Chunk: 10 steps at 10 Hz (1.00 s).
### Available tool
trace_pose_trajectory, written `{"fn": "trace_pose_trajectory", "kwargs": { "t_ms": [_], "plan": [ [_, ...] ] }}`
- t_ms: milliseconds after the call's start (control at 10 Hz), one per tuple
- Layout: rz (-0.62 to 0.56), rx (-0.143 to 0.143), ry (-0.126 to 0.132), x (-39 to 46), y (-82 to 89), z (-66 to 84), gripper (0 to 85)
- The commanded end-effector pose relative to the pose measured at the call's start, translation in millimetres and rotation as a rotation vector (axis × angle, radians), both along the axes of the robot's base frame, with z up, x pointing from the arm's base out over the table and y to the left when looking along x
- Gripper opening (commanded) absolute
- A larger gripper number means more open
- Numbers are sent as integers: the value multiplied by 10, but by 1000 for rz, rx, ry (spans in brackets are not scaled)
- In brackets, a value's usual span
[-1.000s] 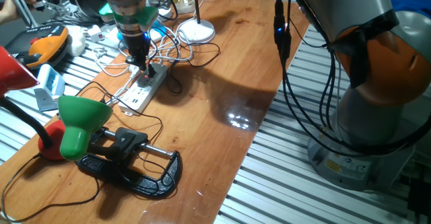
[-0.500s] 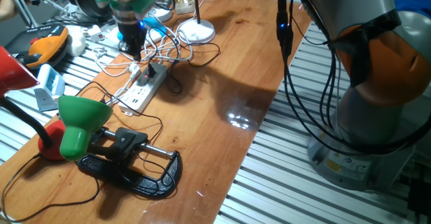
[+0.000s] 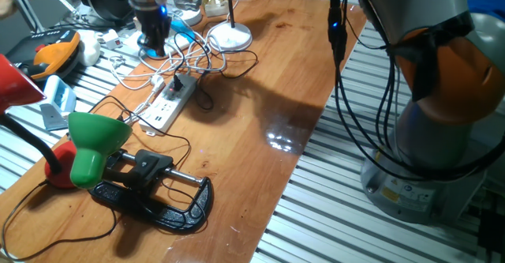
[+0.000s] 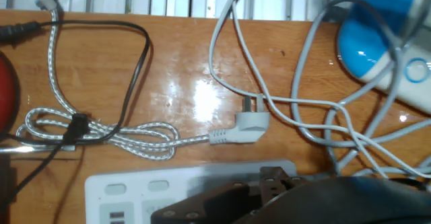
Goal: Plug in the power cord of the desk lamp, turn on the socket, and light up the desk lamp
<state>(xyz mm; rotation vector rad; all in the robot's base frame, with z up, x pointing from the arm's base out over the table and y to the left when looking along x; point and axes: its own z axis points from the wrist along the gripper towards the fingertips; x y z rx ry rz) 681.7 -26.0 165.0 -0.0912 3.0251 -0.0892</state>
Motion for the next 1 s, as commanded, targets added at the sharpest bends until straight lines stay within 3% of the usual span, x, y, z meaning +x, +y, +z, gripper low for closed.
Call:
{"fn": "trace_pose_trajectory", "kwargs": {
  "t_ms": [0,100,300,500,600,800,900],
  "plan": [
    [-26,-13,3,-29,-24,95,0],
    [-65,-40,8,-46,-52,167,0],
    [-191,-55,10,-90,-108,234,0],
    [-293,-39,-1,-151,-226,275,0],
    [-372,-53,-9,-175,-286,301,0],
    [-542,-19,-6,-214,-453,390,0],
    [-620,-21,-15,-226,-522,415,0]
  ]
}}
